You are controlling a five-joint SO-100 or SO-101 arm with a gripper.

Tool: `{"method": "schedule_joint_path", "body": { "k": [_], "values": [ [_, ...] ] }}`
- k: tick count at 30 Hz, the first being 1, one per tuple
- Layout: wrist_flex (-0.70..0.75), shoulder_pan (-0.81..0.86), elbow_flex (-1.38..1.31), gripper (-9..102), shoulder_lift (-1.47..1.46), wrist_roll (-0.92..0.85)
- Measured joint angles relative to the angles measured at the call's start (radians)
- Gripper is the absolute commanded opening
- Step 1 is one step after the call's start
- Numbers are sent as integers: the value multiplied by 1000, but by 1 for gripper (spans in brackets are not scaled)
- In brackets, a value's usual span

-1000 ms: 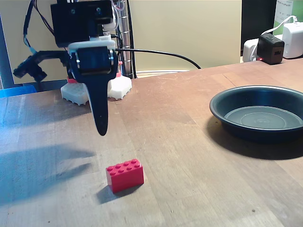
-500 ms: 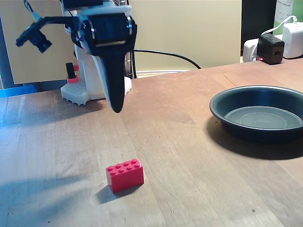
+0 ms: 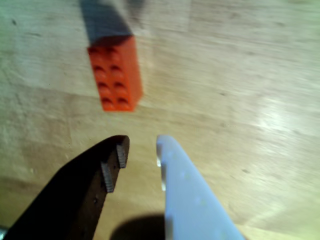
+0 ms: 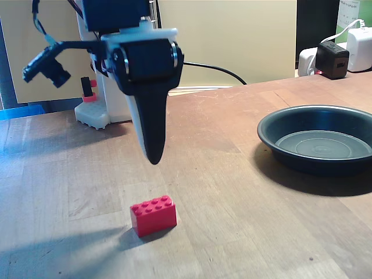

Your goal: Grasp a lego block and put it in the bin.

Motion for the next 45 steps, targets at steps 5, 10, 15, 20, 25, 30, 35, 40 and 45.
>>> {"method": "schedule_joint_path", "body": {
  "k": [5,10,15,20,25,30,35,40,45],
  "values": [
    [0,0,-72,2,-57,-20],
    [0,15,-74,2,-60,-114],
    [0,25,-83,15,-69,-167],
    [-43,23,-84,19,-72,-173],
    [-51,37,-84,19,-75,-173],
    [-77,34,-35,19,-75,-173],
    [-110,48,31,19,-75,-173],
    [-117,44,35,19,-75,-173],
    [-117,35,35,19,-75,-173]
  ]
}}
